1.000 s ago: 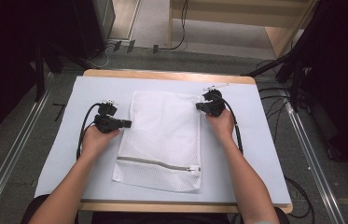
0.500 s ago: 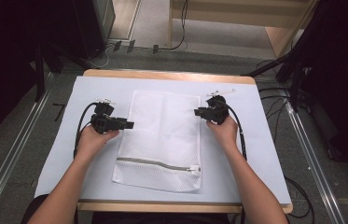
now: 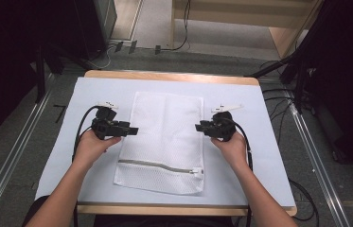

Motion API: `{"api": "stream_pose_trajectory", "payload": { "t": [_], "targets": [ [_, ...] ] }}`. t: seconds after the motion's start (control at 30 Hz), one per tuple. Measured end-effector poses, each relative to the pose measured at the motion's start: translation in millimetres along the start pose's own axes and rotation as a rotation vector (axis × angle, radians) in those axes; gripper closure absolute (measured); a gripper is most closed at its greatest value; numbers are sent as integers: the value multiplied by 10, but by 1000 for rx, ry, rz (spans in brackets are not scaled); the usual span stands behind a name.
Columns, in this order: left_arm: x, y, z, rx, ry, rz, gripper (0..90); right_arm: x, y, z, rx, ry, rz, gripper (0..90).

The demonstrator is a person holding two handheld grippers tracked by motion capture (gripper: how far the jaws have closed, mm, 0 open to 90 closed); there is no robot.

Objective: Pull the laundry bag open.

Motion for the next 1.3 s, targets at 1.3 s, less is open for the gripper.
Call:
{"api": "stream_pose_trajectory", "payload": {
  "t": [1.3],
  "targets": [
    [21,619,-349,84,-55,-166,413,800,-622,429,-118,-145,41,900]
  ]
}}
Point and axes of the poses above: each handheld gripper's, and its own axes: z roughly backward along the jaws, x roughly out of its underside, y roughly to its right, the point moved 6 cm from there along -z, roughly forward along the jaws, and after that the axes turned 6 degrees about x, right-handed, at the moved point
